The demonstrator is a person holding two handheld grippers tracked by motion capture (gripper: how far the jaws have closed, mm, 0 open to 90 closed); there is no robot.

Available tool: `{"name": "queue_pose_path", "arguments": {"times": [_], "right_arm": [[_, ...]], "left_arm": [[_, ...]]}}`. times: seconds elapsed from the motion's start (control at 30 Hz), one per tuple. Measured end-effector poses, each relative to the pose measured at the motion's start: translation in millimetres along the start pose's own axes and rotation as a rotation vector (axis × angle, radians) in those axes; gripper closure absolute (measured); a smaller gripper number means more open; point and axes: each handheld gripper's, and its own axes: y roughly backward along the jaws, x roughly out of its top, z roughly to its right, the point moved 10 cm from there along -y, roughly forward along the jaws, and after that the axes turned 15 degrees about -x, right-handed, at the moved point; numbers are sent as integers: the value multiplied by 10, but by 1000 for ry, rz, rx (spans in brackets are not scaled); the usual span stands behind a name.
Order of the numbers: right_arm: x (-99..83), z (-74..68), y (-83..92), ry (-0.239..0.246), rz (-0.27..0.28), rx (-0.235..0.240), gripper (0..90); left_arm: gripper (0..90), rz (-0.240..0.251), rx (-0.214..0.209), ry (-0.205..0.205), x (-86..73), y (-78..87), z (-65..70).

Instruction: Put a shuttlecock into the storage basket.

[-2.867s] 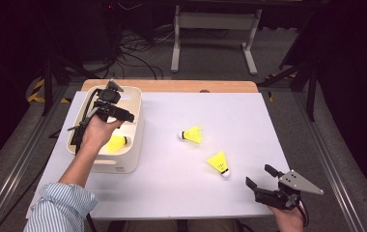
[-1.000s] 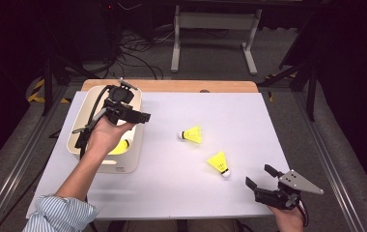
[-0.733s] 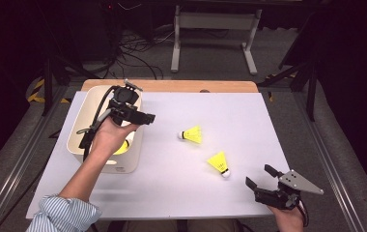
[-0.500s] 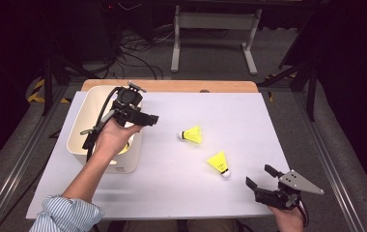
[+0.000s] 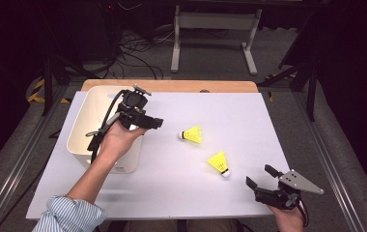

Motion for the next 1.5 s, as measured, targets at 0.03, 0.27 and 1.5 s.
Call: {"name": "queue_pose_path", "arguments": {"times": [0.03, 0.27, 1.5], "right_arm": [[0, -1, -4, 5, 0, 0, 144], [8, 26, 10, 5, 4, -11, 145], [362, -200, -231, -48, -128, 128, 279]], "left_arm": [[290, -3, 0, 0, -5, -2, 5], [288, 3, -11, -3, -21, -52, 40], [283, -24, -26, -27, -191, -401, 175]]}}
